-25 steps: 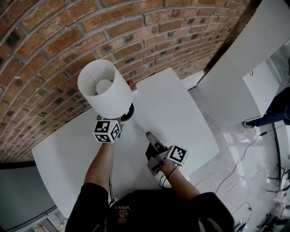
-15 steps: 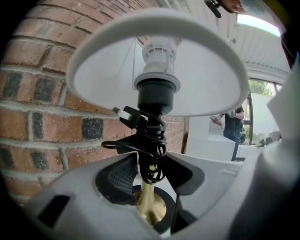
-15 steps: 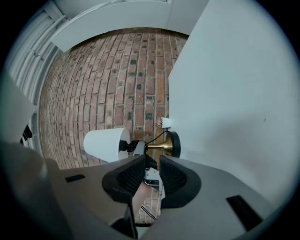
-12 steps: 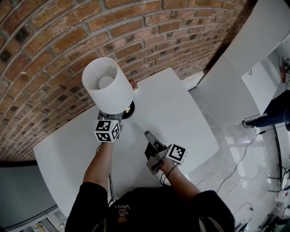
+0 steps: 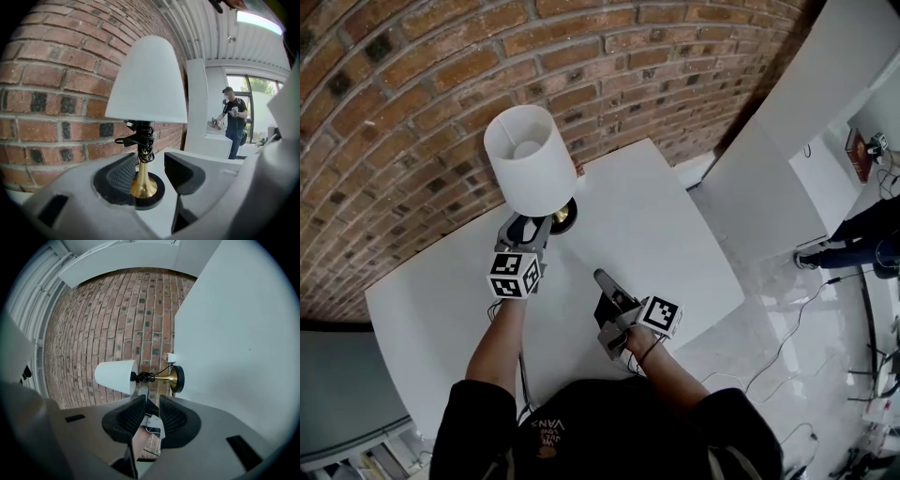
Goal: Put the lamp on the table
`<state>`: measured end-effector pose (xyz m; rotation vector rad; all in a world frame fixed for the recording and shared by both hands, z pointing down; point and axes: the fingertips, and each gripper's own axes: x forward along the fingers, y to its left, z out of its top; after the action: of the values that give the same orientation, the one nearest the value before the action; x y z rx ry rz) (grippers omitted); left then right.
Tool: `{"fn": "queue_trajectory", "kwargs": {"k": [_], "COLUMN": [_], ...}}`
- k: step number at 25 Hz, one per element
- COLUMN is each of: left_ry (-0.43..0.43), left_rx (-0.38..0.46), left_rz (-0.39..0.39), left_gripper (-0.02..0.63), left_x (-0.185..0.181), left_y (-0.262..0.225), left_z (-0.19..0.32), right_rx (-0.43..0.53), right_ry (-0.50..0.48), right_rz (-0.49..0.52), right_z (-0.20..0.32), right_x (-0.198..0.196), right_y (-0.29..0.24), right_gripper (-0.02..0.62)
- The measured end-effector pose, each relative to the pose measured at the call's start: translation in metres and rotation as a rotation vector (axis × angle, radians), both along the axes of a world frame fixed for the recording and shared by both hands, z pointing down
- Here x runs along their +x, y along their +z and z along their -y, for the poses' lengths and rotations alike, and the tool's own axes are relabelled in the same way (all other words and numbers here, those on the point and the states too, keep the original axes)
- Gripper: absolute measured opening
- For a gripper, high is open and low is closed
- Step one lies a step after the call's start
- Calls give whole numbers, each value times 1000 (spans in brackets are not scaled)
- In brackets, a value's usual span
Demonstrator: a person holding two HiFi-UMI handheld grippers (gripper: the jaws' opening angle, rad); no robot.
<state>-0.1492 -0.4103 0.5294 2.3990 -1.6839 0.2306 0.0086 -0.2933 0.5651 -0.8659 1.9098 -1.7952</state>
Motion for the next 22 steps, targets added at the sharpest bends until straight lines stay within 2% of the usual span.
{"fn": "queue_trajectory", "kwargs": {"k": [6,9,14,19,22], "left_ry": [-11,-15,17,49,77], "left_rx": [29,56,98,95,84], "left_rz": [-13,-27,-32,-58,-69], "left_gripper": [174,132,16,11,11], "left_x": [1,2,8,7,5], "left_y": [-23,-41,-65,-74,-76], "left_z": [-41,-67,-112,-154,-180], "right_rx": [19,37,47,70,79], "right_ry": [10,22,45,60,75], "right_rz": [22,27,12,-12,-80], "right_z": [-20,-31,-51,-75,-92], "right_x": [0,1,0,-6,-6], "right_y": [-14,-23,-30,-39,-40], "right_gripper": [80,78,77,75,58]}}
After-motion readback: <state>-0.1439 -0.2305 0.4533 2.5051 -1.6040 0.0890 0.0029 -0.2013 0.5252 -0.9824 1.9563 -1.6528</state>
